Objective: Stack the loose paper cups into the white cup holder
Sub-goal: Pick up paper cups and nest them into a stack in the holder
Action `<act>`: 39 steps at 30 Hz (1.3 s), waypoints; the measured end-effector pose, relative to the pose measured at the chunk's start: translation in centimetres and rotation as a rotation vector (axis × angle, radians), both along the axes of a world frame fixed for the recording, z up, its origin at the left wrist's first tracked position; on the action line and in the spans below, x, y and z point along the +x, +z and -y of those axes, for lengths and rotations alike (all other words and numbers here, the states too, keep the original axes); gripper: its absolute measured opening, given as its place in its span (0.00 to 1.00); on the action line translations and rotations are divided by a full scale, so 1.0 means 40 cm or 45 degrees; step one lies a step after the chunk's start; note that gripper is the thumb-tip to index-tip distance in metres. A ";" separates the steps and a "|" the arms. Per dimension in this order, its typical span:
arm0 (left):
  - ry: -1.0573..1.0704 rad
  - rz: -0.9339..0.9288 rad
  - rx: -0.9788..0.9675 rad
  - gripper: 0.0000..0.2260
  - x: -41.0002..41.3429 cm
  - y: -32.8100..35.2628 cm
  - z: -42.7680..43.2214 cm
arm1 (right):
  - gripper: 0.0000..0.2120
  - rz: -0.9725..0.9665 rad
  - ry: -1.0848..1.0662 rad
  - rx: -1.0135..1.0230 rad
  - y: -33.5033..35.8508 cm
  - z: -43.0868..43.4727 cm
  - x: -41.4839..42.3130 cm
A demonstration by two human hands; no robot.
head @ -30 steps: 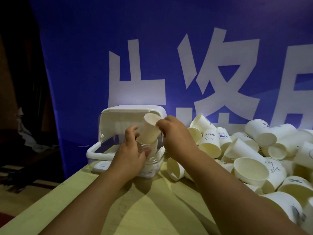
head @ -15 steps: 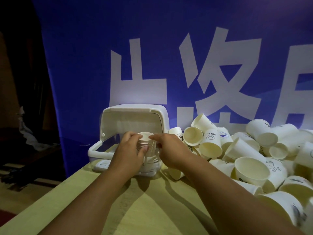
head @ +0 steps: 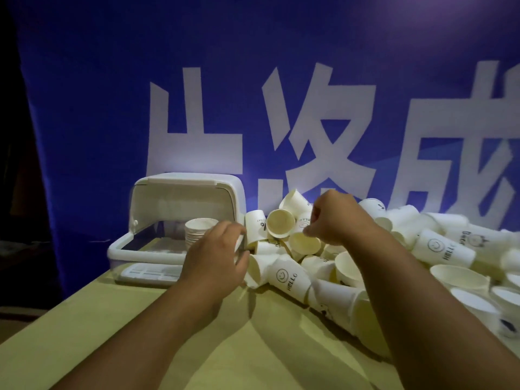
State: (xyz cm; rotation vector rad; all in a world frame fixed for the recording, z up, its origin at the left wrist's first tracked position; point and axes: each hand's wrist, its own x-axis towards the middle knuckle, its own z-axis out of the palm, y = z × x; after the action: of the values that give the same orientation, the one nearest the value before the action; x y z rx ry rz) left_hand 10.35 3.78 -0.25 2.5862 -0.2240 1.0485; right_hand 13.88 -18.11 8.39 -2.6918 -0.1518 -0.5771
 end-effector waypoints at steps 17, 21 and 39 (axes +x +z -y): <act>-0.223 -0.659 -0.711 0.16 0.017 -0.076 0.102 | 0.17 -0.744 -0.158 -0.314 -0.045 0.089 0.045; -0.227 -0.521 -0.905 0.15 0.024 -0.072 0.097 | 0.13 -0.676 -0.207 -0.296 -0.027 0.092 0.037; -0.007 0.596 -0.700 0.03 -0.019 0.054 -0.079 | 0.13 0.215 0.049 0.158 0.021 -0.046 -0.034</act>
State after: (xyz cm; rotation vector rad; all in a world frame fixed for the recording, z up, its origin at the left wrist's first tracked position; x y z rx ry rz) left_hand 9.59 6.96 1.90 1.8351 -0.0400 1.4621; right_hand 12.52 -16.25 9.23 -2.5142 -0.2058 -0.7759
